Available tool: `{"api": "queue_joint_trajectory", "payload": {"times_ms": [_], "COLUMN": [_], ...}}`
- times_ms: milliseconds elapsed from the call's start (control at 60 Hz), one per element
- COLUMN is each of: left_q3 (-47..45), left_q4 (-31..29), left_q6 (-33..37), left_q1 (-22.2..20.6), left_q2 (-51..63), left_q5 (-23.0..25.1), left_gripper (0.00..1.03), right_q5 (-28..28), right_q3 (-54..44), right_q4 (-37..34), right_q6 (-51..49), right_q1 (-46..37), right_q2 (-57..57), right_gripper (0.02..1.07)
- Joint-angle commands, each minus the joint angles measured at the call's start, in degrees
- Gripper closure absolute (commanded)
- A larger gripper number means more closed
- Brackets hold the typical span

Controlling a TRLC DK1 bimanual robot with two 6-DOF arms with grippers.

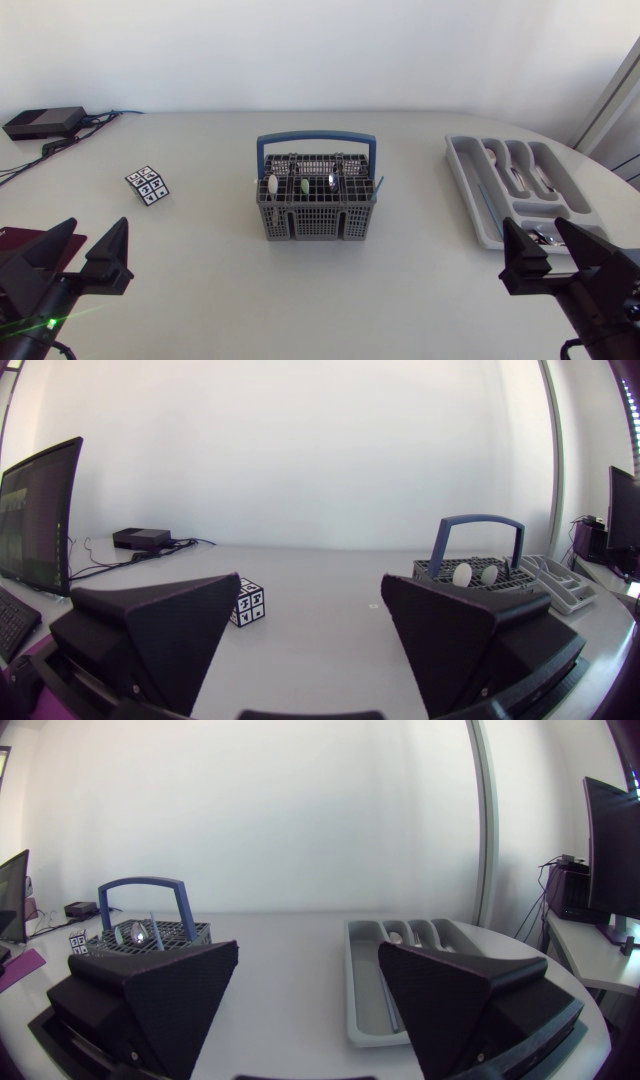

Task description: Transfer all utensils from the basket to the drawer tray.

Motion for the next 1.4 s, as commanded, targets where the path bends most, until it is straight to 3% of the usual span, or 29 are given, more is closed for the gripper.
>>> {"api": "queue_joint_trajectory", "payload": {"times_ms": [0, 500, 733, 1117, 1300, 1383], "left_q3": [-2.24, 2.33, 8.83, 18.68, 25.71, 30.19], "left_q4": [-0.8, 0.17, 2.98, 1.57, -2.82, -7.48], "left_q6": [-1.51, -2.3, -5.64, -8.19, -8.37, -8.11], "left_q1": [-0.03, 1.29, 1.03, -8.55, -10.84, -12.6], "left_q2": [-0.47, 0.41, 14.73, 37.5, 45.23, 49.27], "left_q5": [0.01, 0.01, 0.01, -0.17, -0.52, -1.04], "left_gripper": [0.05, 0.06, 0.06, 0.06, 0.08, 0.07], "right_q5": [-0.19, 0.43, 0.78, 4.47, 4.91, 4.82], "right_q3": [-1.08, 0.94, 5.6, 15.18, 24.49, 28.27], "right_q4": [-0.52, 0.63, 6.69, 6.43, -2.8, -5.97], "right_q6": [0.75, -0.92, -1.27, 0.05, -2.76, -4.26], "right_q1": [0.48, 2.5, 4.52, 14.1, 16.65, 18.32], "right_q2": [-0.25, 0.71, 14.42, 36.05, 44.31, 49.14], "right_gripper": [0.06, 0.06, 0.06, 0.07, 0.07, 0.07]}}
